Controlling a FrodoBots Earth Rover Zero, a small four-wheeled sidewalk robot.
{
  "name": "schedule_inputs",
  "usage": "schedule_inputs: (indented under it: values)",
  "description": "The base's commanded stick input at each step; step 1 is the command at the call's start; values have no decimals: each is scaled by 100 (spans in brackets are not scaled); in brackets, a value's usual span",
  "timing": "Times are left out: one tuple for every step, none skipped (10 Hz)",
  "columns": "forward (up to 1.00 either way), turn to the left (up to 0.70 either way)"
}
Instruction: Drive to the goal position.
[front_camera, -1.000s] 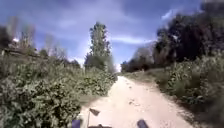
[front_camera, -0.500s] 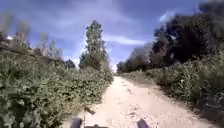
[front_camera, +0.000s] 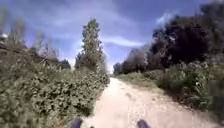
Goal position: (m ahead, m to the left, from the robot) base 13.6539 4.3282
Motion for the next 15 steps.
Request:
schedule_inputs:
  values:
    - [100, -7]
    - [100, 0]
    - [100, -4]
    - [100, -8]
    - [100, -30]
    - [100, 0]
    - [100, 0]
    - [100, 0]
    - [100, 0]
    - [100, -34]
    - [100, -3]
    - [100, 0]
    - [100, 0]
    - [100, 0]
    - [100, 0]
